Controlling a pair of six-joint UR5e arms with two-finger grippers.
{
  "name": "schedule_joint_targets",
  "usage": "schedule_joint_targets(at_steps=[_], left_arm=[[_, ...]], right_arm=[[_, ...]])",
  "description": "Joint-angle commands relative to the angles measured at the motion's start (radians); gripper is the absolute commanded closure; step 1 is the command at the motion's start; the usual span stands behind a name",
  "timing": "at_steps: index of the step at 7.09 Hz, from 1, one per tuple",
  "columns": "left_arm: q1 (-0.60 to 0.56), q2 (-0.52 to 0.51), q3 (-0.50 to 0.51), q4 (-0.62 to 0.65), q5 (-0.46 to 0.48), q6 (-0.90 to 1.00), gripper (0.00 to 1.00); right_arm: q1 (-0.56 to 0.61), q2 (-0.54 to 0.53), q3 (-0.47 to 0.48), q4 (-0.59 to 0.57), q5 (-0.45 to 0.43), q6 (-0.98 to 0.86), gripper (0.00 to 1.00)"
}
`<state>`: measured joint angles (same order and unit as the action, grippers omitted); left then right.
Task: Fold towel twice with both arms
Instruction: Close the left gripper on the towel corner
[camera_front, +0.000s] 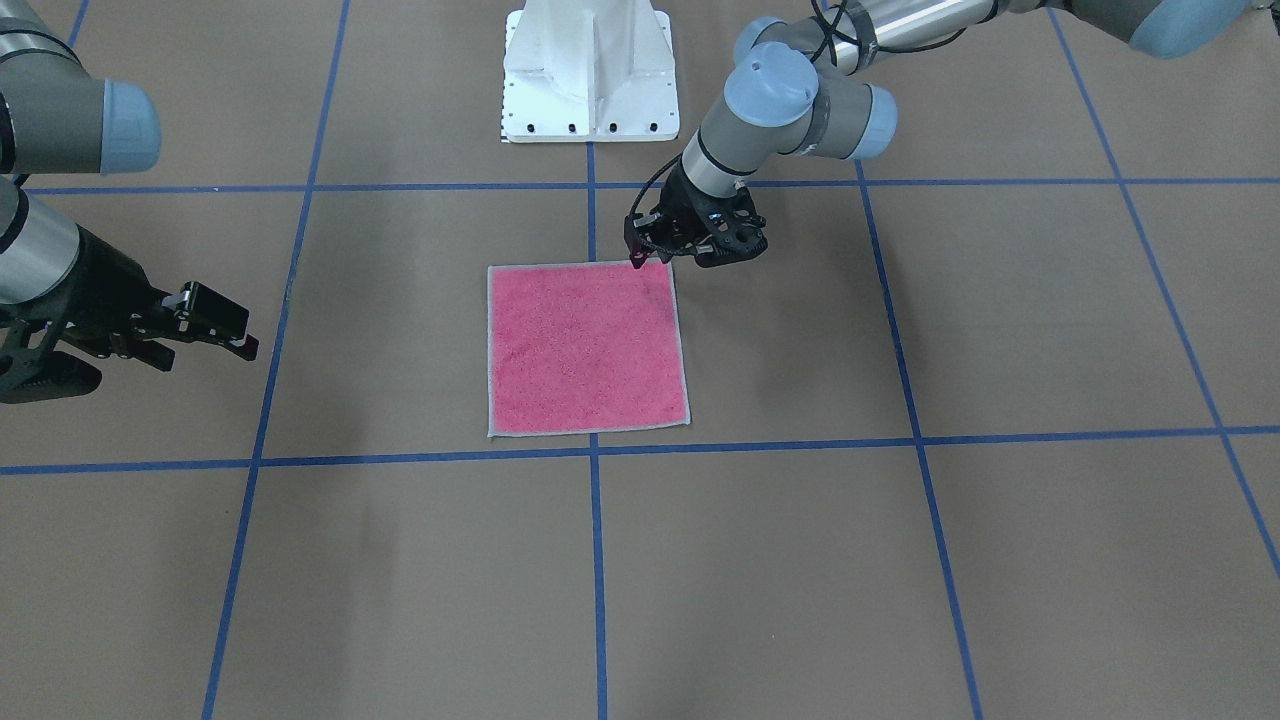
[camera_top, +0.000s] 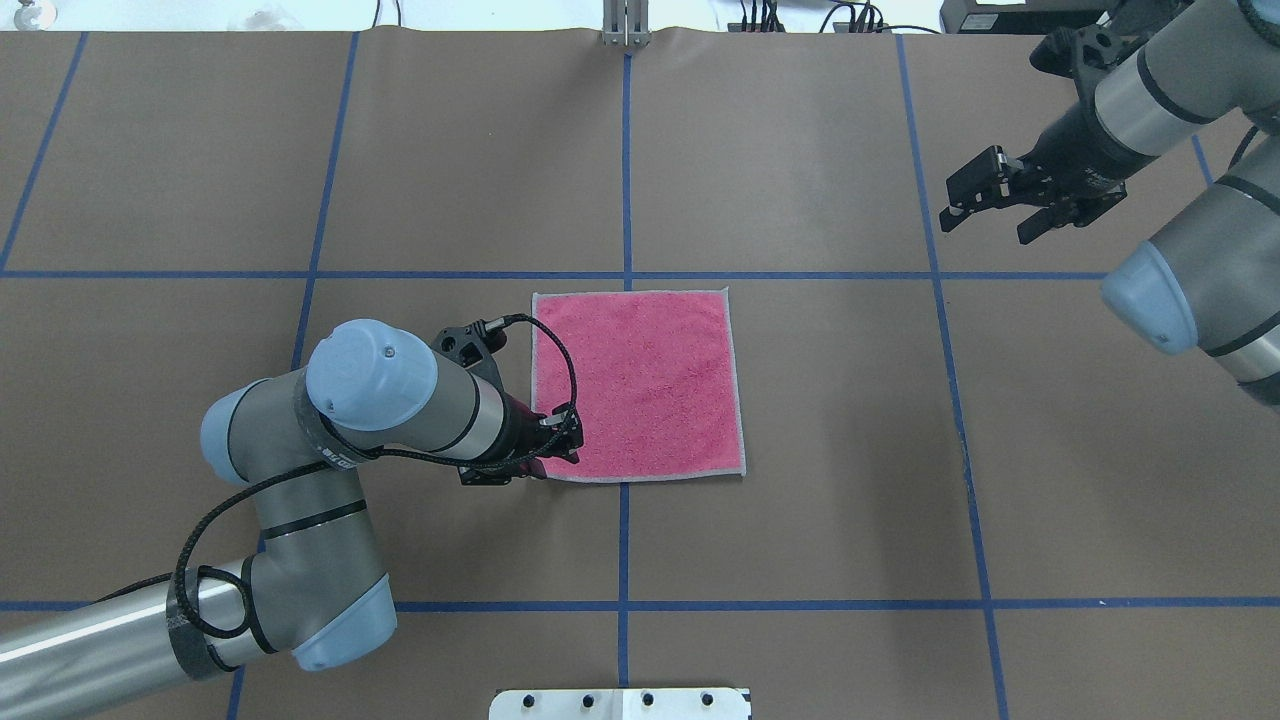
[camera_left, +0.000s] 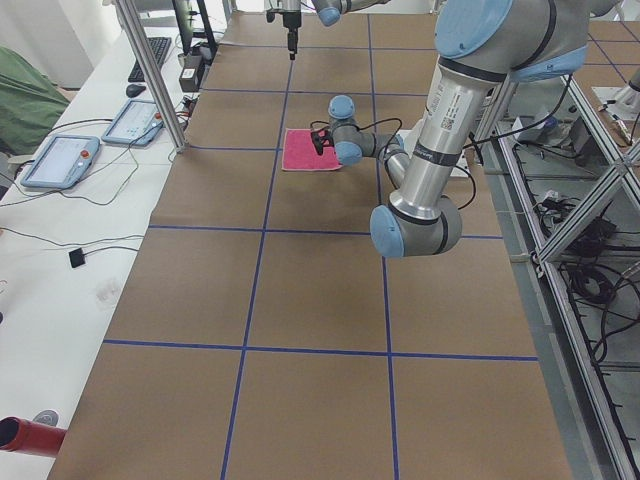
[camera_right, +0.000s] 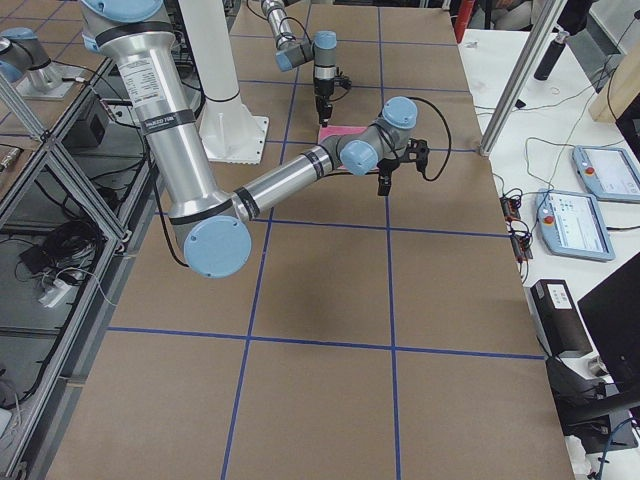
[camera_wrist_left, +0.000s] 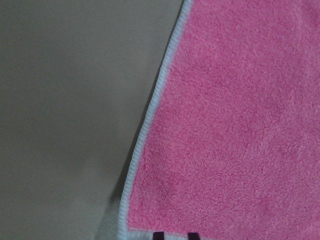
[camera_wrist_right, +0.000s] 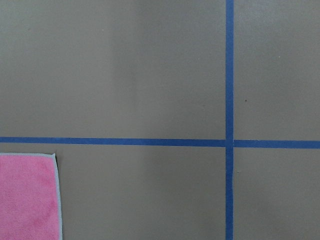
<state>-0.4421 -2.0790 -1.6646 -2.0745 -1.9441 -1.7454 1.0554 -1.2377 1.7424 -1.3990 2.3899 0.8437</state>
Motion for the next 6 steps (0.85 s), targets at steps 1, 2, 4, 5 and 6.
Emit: schedule_joint_targets(at_steps=[1, 2, 4, 5, 6], left_arm=[[-0.007, 0.01, -0.003, 0.001, 0.001, 0.001, 0.04], [-0.006, 0.008, -0.003, 0.001, 0.001, 0.0, 0.04], [0.005, 0.008, 0.008, 0.001, 0.001, -0.002, 0.05], [0.008, 0.007, 0.009, 0.001, 0.001, -0.005, 0.09], [0.01, 0.007, 0.009, -0.001, 0.001, -0.005, 0.12]], right_arm=[[0.0, 0.0, -0.001, 0.0, 0.0, 0.0, 0.0], [0.0, 0.0, -0.003, 0.0, 0.0, 0.0, 0.0], [0.0, 0.0, -0.003, 0.0, 0.0, 0.0, 0.0], [0.0, 0.0, -0.003, 0.0, 0.0, 0.0, 0.0], [0.0, 0.0, -0.003, 0.0, 0.0, 0.0, 0.0]])
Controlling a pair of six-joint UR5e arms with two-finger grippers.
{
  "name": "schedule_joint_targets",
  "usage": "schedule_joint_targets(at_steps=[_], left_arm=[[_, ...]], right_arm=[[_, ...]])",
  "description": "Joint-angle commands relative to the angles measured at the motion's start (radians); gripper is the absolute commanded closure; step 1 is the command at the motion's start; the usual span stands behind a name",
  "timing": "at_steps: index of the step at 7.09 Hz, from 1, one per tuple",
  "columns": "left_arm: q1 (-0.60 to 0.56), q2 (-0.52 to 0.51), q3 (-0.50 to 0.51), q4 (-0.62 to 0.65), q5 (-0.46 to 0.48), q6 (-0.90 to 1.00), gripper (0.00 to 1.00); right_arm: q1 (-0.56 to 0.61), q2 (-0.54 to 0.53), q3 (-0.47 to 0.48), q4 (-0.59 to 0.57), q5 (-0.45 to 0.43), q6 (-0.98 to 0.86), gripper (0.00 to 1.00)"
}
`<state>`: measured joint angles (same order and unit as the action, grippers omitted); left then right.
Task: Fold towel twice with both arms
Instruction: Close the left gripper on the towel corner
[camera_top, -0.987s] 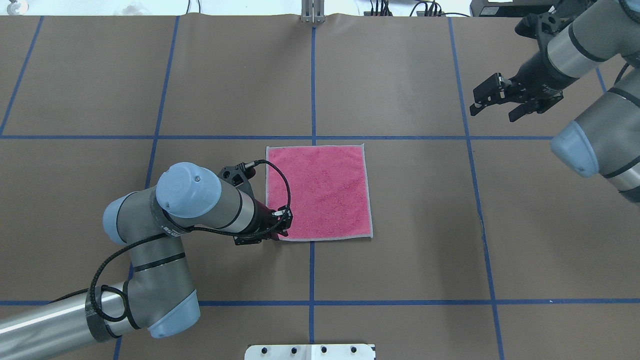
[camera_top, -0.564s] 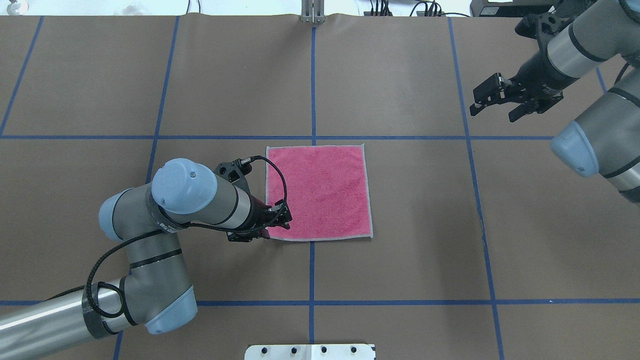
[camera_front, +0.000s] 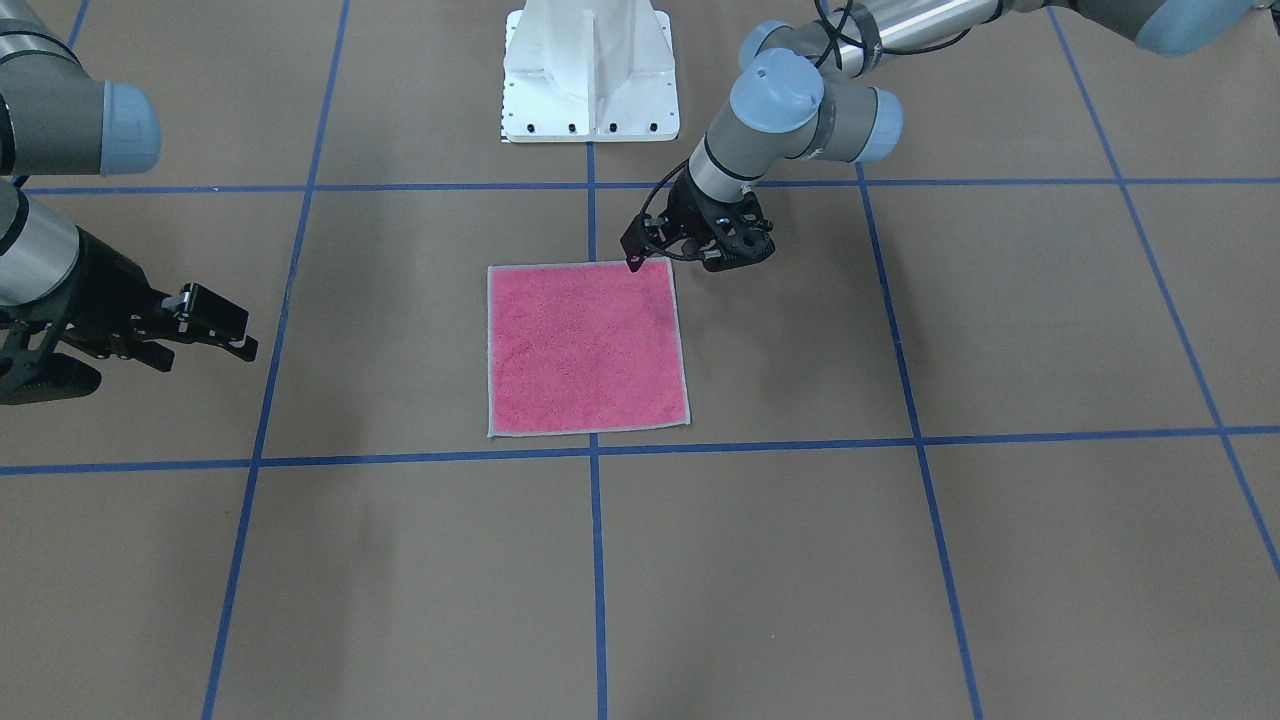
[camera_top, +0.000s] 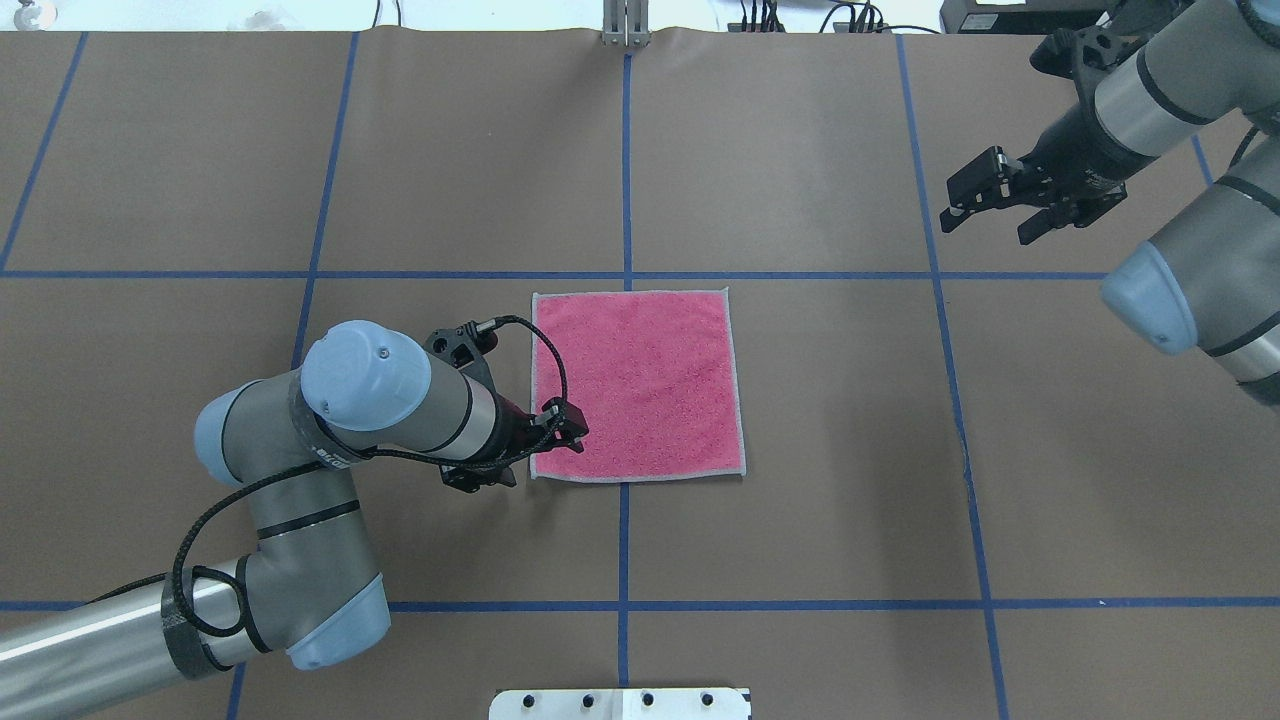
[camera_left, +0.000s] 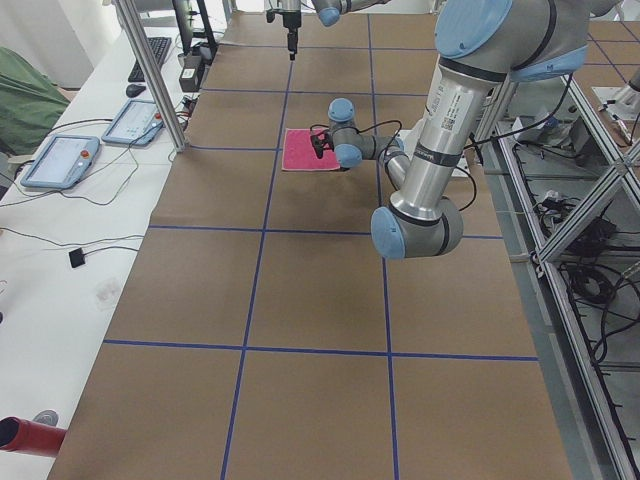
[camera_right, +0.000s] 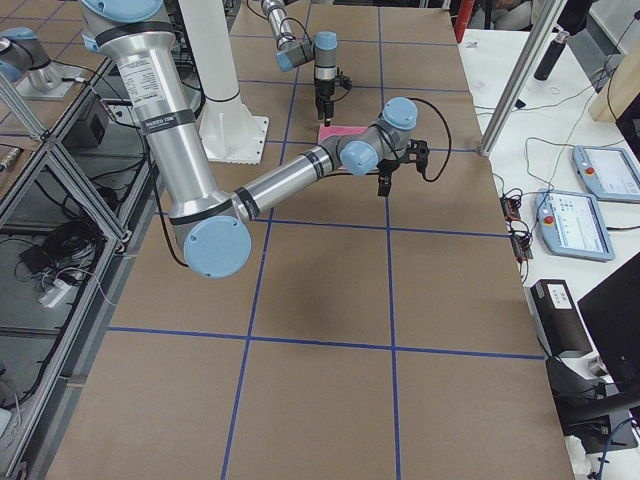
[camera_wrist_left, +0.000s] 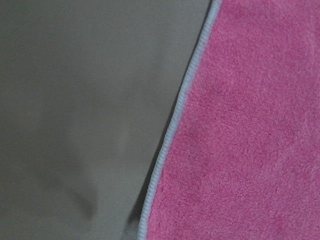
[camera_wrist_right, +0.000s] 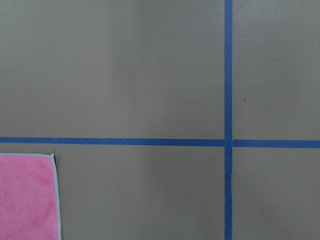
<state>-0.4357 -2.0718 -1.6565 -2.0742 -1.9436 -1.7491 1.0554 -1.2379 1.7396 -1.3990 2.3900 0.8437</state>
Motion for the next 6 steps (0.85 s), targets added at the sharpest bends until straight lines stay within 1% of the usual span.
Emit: schedule_joint_targets(at_steps=[1, 3, 4, 6], left_arm=[[0.006, -0.002, 0.003, -0.001, 0.0, -0.001, 0.13], [0.009, -0.004, 0.014, -0.001, 0.0, -0.001, 0.13], [0.009, -0.008, 0.02, -0.001, 0.0, -0.001, 0.15], [0.018, -0.011, 0.03, -0.001, 0.012, -0.001, 0.25]], right_arm=[[0.0, 0.0, -0.002, 0.0, 0.0, 0.0, 0.0], [0.0, 0.0, -0.002, 0.0, 0.0, 0.0, 0.0], [0.0, 0.0, -0.002, 0.0, 0.0, 0.0, 0.0], [0.0, 0.0, -0.002, 0.0, 0.0, 0.0, 0.0]])
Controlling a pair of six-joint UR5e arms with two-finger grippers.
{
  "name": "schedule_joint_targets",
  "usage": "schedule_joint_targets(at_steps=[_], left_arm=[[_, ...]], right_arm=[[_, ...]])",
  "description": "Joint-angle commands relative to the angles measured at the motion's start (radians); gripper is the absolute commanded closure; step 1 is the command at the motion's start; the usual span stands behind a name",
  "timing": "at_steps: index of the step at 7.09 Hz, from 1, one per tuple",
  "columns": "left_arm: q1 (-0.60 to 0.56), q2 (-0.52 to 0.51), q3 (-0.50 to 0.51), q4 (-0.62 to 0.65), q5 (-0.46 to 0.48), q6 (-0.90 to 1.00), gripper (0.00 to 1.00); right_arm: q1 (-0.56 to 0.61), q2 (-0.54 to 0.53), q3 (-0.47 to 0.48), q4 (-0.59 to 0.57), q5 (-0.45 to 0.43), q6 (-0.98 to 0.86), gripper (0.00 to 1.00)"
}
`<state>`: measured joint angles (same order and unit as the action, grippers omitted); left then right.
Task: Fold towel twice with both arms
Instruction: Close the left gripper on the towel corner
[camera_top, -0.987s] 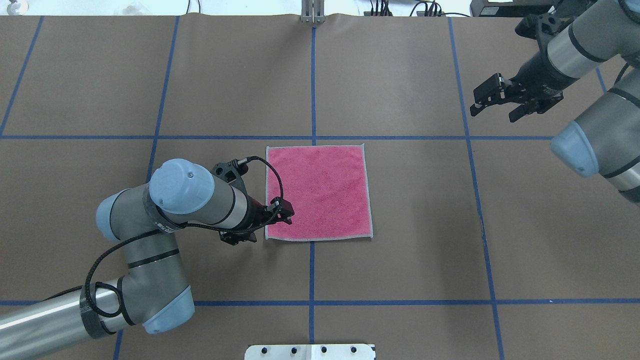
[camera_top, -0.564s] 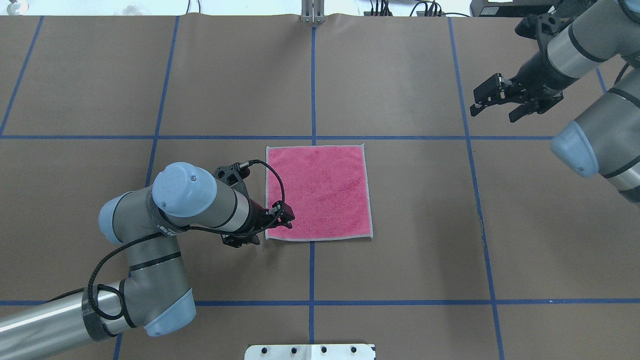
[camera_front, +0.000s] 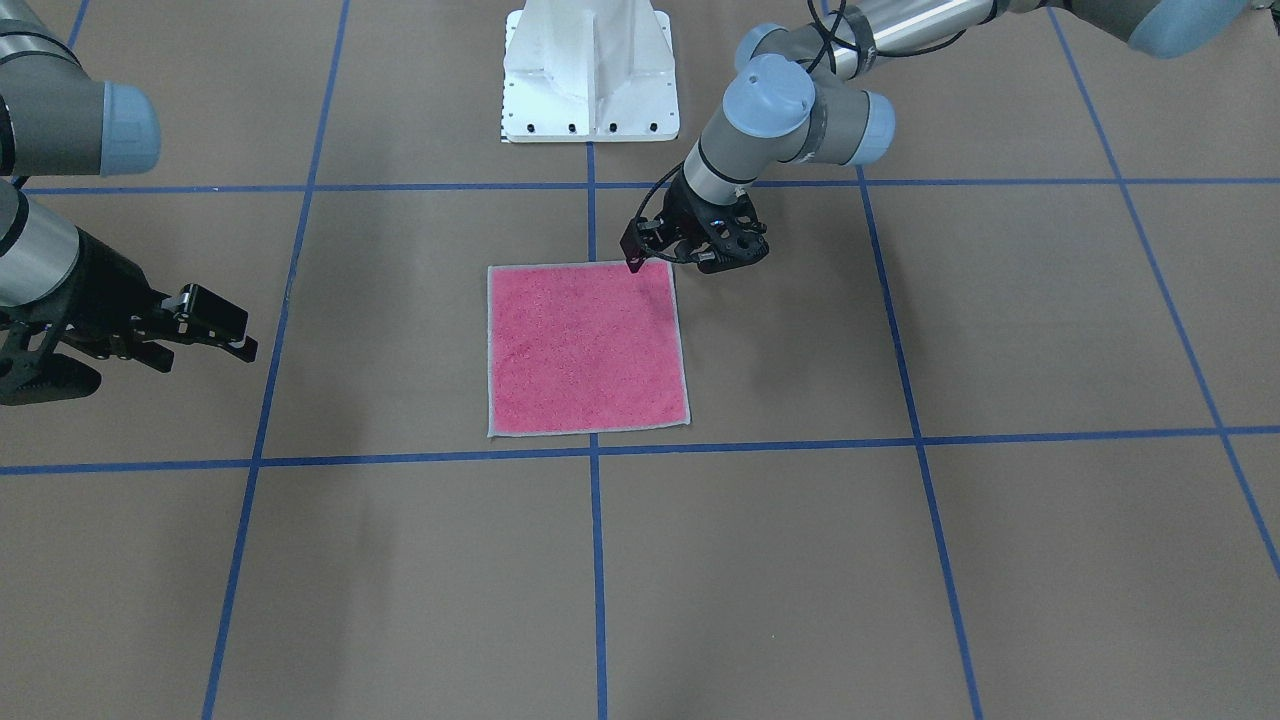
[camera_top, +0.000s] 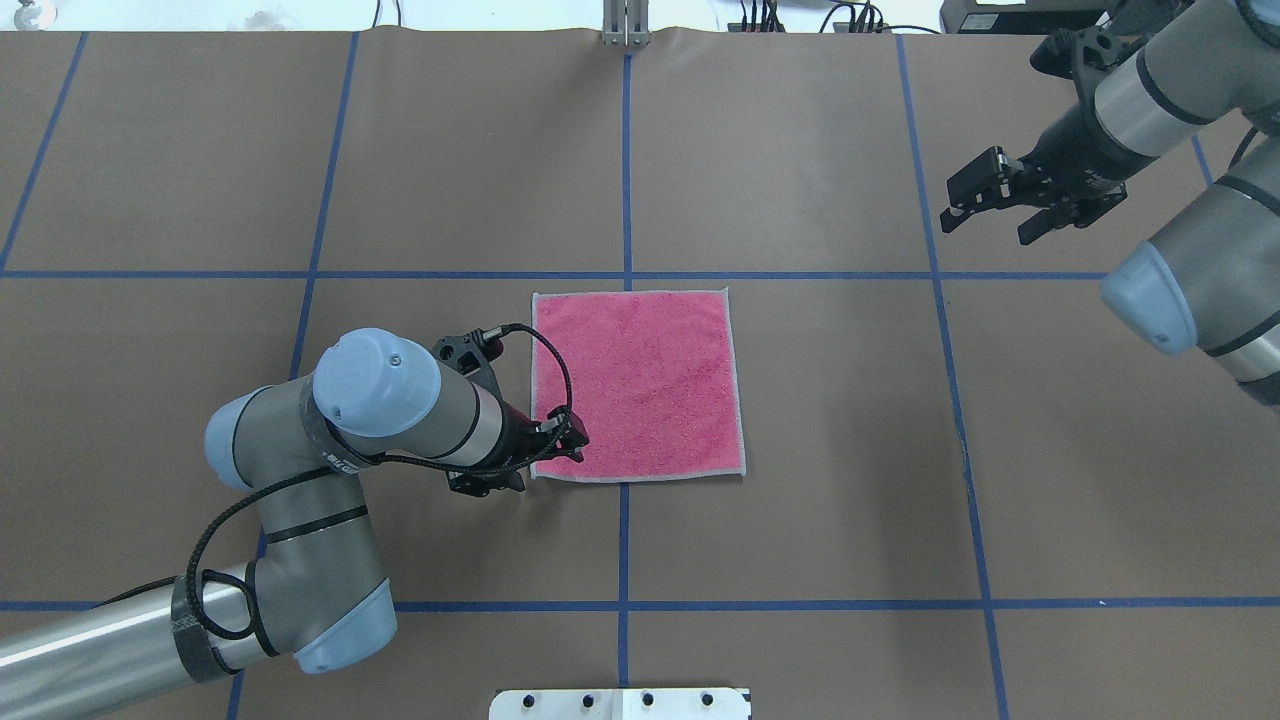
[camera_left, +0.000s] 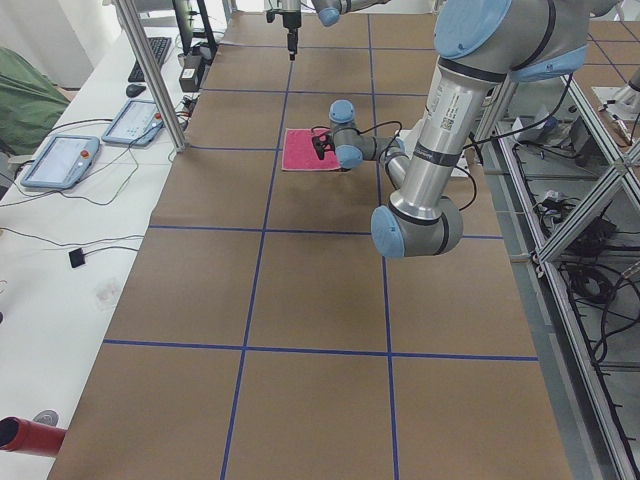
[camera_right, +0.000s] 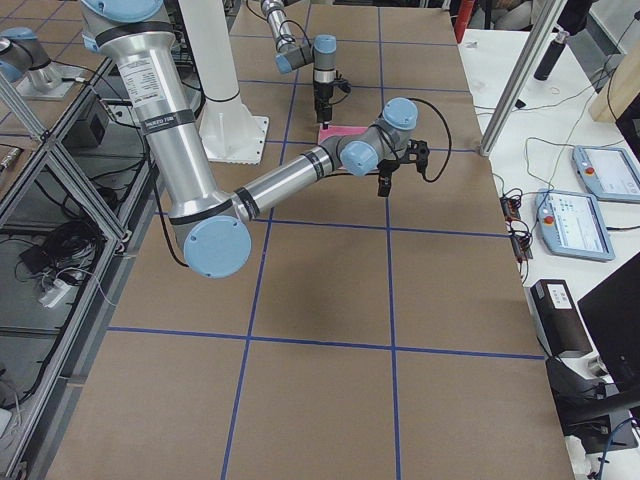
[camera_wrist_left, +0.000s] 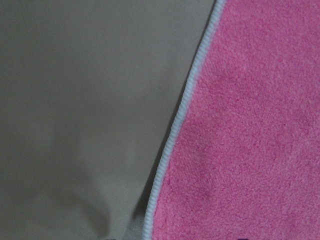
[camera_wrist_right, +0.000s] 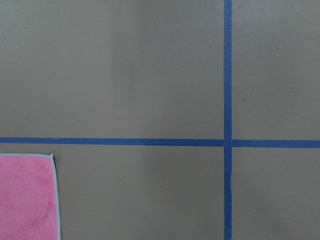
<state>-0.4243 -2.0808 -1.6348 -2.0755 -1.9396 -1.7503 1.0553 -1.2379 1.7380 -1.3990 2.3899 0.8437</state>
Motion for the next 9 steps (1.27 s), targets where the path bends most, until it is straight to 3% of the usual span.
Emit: schedule_joint_targets(at_steps=[1, 3, 5, 9], left_arm=[[0.007, -0.004, 0.012, 0.0, 0.007, 0.0, 0.28], [0.007, -0.004, 0.01, -0.002, 0.007, -0.001, 0.43], [0.004, -0.002, -0.005, 0.0, 0.005, -0.005, 0.98], [-0.001, -0.002, -0.02, 0.003, 0.005, -0.03, 1.0]], right_arm=[[0.0, 0.0, 0.0, 0.0, 0.0, 0.0, 0.0], [0.0, 0.0, 0.0, -0.002, 0.002, 0.0, 0.0], [0.0, 0.0, 0.0, -0.002, 0.002, -0.002, 0.0], [0.0, -0.002, 0.0, -0.002, 0.002, 0.0, 0.0]])
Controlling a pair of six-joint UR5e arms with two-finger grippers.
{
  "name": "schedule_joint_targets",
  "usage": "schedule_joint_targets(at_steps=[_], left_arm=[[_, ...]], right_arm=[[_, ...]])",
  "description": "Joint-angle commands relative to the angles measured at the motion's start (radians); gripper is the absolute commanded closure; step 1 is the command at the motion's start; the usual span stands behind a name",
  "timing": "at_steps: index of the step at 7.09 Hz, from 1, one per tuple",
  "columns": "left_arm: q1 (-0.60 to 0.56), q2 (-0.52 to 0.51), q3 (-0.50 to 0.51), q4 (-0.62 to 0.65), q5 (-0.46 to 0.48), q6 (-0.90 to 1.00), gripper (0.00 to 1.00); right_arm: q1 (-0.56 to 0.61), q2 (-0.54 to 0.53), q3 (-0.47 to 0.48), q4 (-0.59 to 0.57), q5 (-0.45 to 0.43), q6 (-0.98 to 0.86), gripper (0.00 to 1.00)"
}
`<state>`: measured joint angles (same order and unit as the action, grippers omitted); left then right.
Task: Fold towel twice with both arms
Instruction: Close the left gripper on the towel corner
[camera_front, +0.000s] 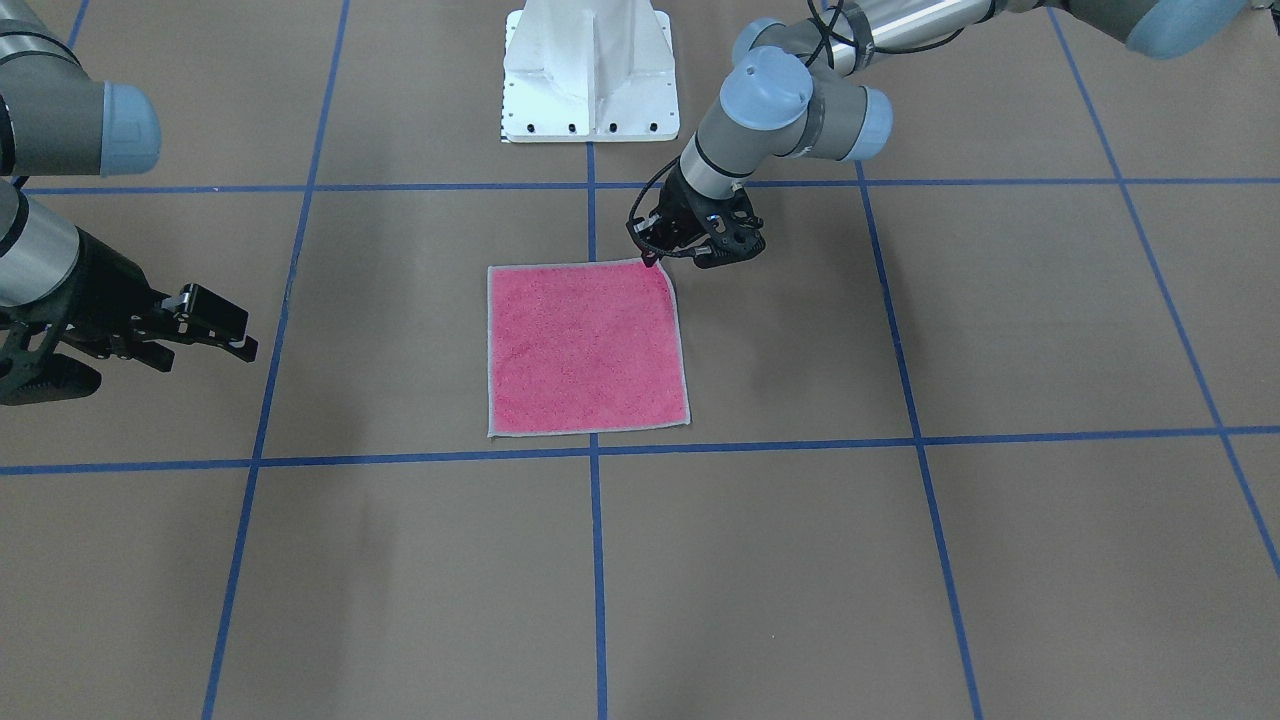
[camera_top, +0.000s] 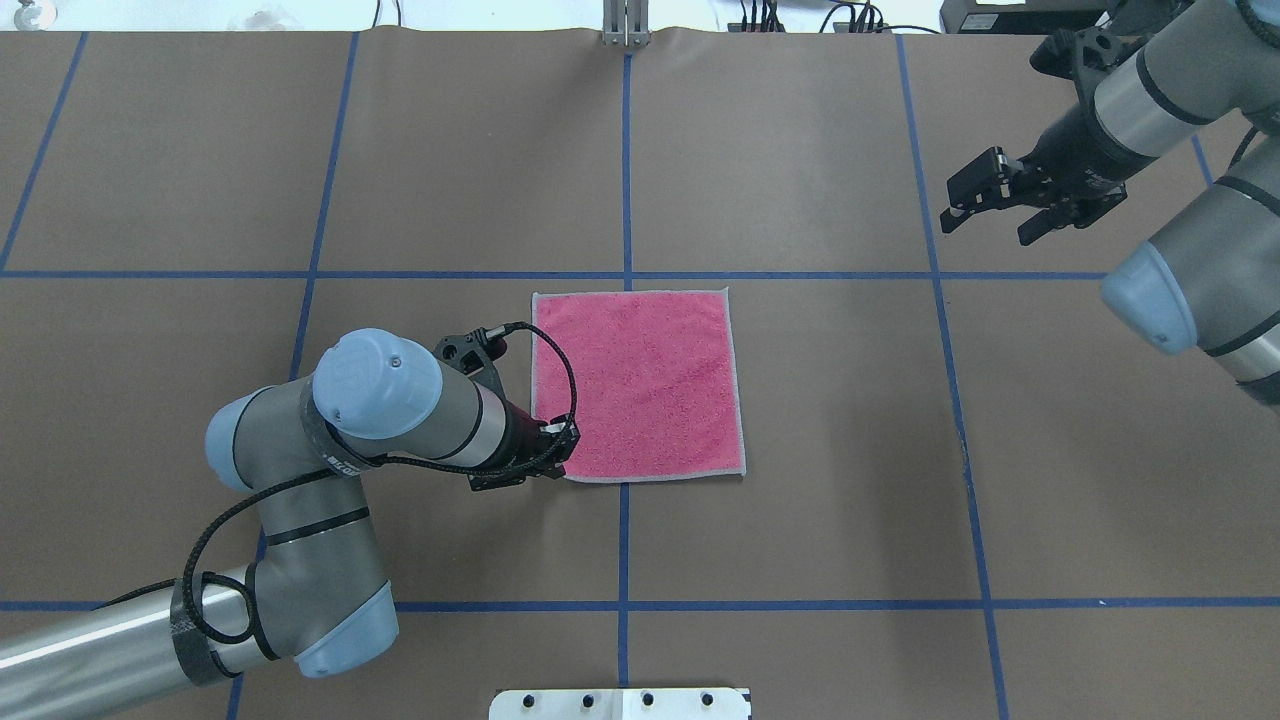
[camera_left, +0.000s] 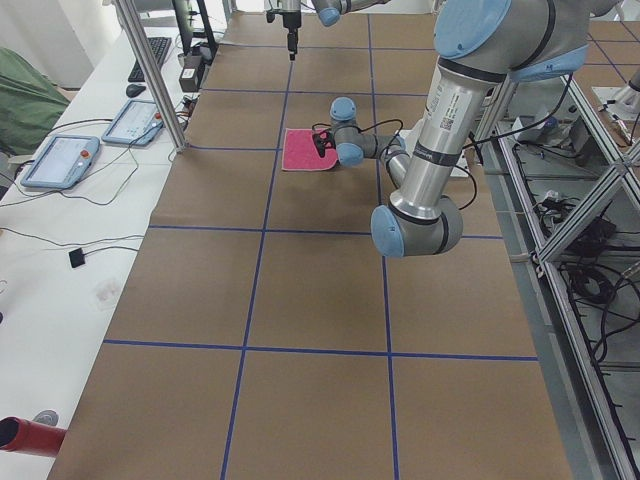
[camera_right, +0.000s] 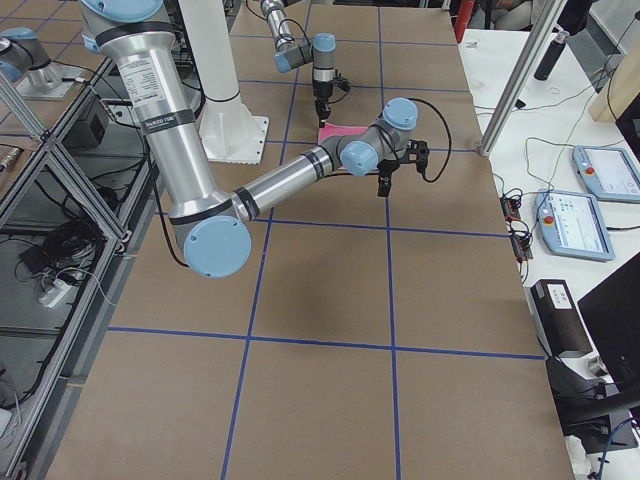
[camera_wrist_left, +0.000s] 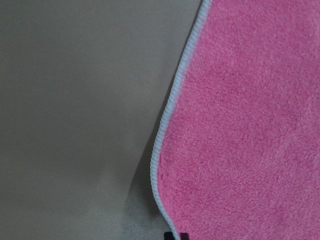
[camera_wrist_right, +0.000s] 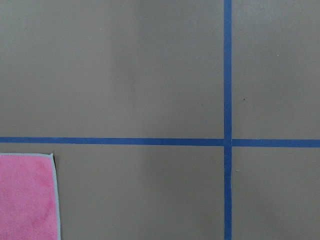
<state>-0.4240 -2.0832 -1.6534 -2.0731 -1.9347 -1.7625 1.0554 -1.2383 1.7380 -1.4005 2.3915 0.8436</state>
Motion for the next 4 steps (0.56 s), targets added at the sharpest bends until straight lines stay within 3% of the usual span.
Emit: schedule_joint_targets(at_steps=[1, 4], left_arm=[[-0.004, -0.005, -0.003, 0.001, 0.0, -0.04, 1.0], [-0.038, -0.024, -0.002, 0.007, 0.0, -0.057, 1.0]], right_arm=[[-0.003, -0.001, 0.005, 0.0, 0.0, 0.002, 0.0], [-0.11, 0.022, 0.029, 0.043, -0.014, 0.229, 0.01]])
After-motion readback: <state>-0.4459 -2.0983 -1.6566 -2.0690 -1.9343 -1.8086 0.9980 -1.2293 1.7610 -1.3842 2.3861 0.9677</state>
